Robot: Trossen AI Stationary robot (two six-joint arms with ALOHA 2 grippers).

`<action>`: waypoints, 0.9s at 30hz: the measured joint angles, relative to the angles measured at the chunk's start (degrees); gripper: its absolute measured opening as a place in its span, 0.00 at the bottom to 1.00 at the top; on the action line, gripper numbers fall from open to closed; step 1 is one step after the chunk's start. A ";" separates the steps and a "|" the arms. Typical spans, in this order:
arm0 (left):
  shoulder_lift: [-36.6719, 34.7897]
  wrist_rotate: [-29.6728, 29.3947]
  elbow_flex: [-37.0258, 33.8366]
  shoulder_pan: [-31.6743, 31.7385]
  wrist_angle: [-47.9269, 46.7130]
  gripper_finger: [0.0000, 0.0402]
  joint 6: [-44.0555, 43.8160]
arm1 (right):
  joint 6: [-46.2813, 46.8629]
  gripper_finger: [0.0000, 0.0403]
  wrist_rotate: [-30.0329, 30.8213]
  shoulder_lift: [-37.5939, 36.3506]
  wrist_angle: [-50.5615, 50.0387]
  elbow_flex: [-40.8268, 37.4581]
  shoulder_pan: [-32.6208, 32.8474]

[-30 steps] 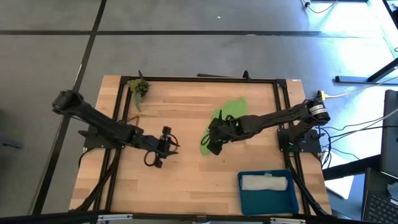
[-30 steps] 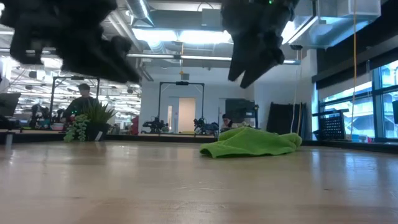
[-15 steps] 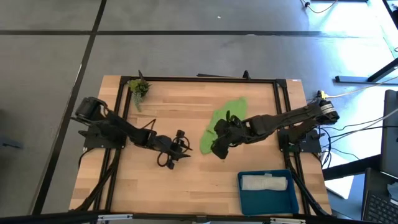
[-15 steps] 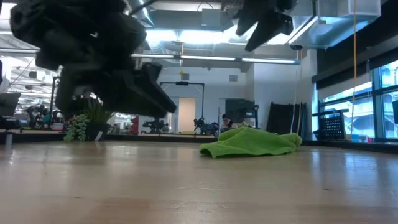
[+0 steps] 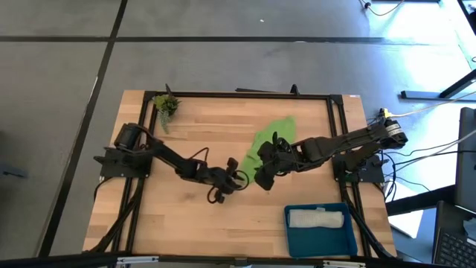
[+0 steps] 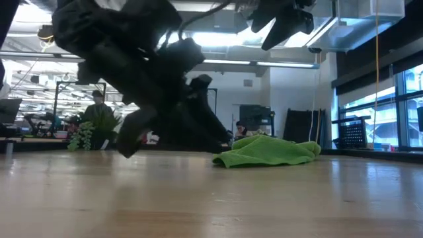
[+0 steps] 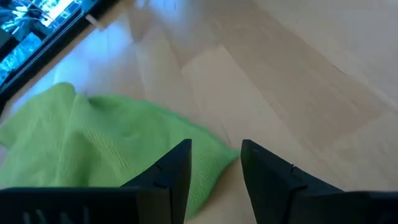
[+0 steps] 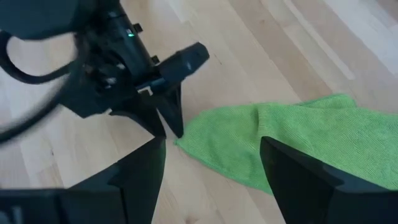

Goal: Roll microfiber towels into tight, uniform cylinder then place into a basket
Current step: Fold the green towel

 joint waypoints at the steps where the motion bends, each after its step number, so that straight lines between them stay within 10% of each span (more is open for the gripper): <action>1: 0.12 0.00 0.35 0.28 -1.10 0.32 0.02 | -0.02 0.66 0.00 0.00 0.00 0.00 0.00; 16: 3.47 2.72 1.25 3.72 -1.02 0.31 -3.92 | -0.16 0.66 0.11 -0.02 -0.30 0.00 -0.02; 27: 3.42 4.47 1.34 3.78 -3.52 0.02 -4.96 | -0.04 0.66 0.09 -0.02 -0.66 0.00 -0.02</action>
